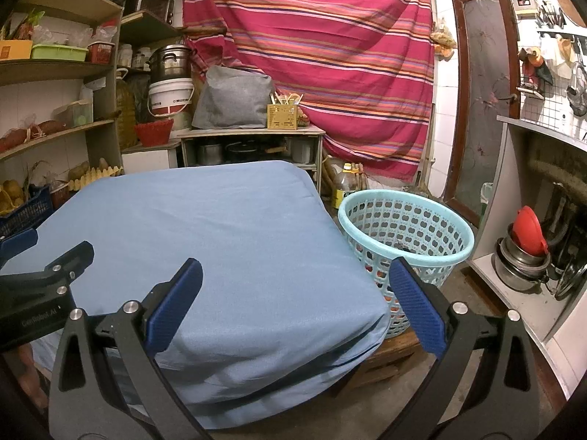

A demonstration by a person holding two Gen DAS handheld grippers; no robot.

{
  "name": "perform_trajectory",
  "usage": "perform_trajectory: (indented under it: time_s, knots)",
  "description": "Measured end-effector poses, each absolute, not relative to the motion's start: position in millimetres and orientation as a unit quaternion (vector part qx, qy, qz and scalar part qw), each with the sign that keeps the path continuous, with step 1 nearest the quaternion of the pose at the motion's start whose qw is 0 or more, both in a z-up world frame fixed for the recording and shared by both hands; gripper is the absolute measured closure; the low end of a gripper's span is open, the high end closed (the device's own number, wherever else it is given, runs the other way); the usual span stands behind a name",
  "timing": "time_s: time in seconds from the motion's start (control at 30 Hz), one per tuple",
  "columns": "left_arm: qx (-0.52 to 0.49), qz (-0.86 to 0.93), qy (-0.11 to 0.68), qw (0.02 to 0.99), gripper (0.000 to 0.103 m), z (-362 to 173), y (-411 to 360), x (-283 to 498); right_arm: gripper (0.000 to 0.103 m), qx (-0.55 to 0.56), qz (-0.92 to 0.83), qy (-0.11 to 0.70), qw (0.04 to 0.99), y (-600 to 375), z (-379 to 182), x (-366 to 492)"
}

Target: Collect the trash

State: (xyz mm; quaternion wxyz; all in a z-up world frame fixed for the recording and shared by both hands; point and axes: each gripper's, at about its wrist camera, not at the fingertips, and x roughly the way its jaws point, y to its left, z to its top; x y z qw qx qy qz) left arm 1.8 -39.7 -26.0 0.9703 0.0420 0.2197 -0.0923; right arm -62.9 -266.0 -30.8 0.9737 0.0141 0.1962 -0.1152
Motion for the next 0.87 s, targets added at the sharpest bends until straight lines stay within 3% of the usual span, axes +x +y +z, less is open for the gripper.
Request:
perform_trajectory:
  time_s: [0.87]
  knots:
    - [0.049,-0.096,0.210,0.972,0.004,-18.6,-7.4,20.0,0.004,0.013,-0.116,0.197,0.973,-264.0,-31.1,-62.2]
